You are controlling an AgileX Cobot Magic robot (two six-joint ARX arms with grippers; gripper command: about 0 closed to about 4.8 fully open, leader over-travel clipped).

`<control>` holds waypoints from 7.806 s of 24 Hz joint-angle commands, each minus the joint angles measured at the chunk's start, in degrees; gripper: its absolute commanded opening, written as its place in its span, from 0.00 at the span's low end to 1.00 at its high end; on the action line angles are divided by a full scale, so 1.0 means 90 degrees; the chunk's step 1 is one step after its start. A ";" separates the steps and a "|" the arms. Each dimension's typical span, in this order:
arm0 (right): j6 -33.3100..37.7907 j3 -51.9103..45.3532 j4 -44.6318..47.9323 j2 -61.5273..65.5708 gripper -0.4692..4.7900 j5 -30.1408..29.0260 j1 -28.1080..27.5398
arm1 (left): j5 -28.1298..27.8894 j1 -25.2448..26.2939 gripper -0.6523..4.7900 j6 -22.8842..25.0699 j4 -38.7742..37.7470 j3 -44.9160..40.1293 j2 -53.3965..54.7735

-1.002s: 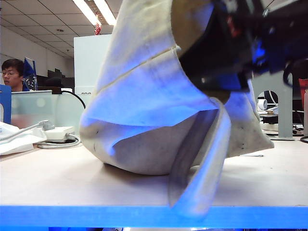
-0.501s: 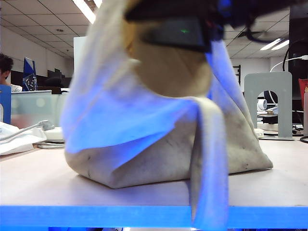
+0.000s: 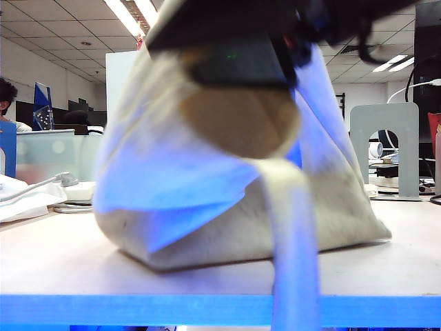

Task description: Take the glasses case out of the canvas bag and put it on the table.

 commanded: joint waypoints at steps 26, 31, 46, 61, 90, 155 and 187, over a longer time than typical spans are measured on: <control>-0.0114 0.0860 -0.0542 -0.2710 0.43 -0.0274 -0.1770 | 0.0243 -0.0260 0.69 0.0005 -0.1122 0.0022 -0.0257; -0.0112 0.1559 -0.0988 -0.2382 0.07 -0.0379 -0.1829 | 0.0172 -0.0260 0.69 0.0427 -0.1469 0.0022 -0.0257; -0.0117 0.1863 -0.1146 -0.2334 0.07 -0.0372 -0.1829 | -0.5098 0.0423 0.70 0.3019 -0.2691 0.0024 -0.0231; -0.0461 0.1860 -0.1115 -0.2239 0.07 0.0053 -0.1916 | -0.2766 0.0486 1.00 0.2339 -0.4267 0.0027 -0.0350; -0.0449 0.1953 -0.1059 -0.2458 0.07 -0.0527 -0.2290 | -0.4080 -0.0396 1.00 0.1615 -0.5309 0.0024 -0.0935; -0.0109 0.1105 -0.1634 -0.0636 0.08 -0.1139 -0.1880 | 0.1258 -0.0027 0.11 -0.0998 -0.2118 0.0027 -0.1557; -0.2322 0.3361 -0.4903 -0.0061 0.08 0.2358 0.2101 | 0.1229 0.0556 0.11 -0.1003 -0.2144 0.0024 -0.1423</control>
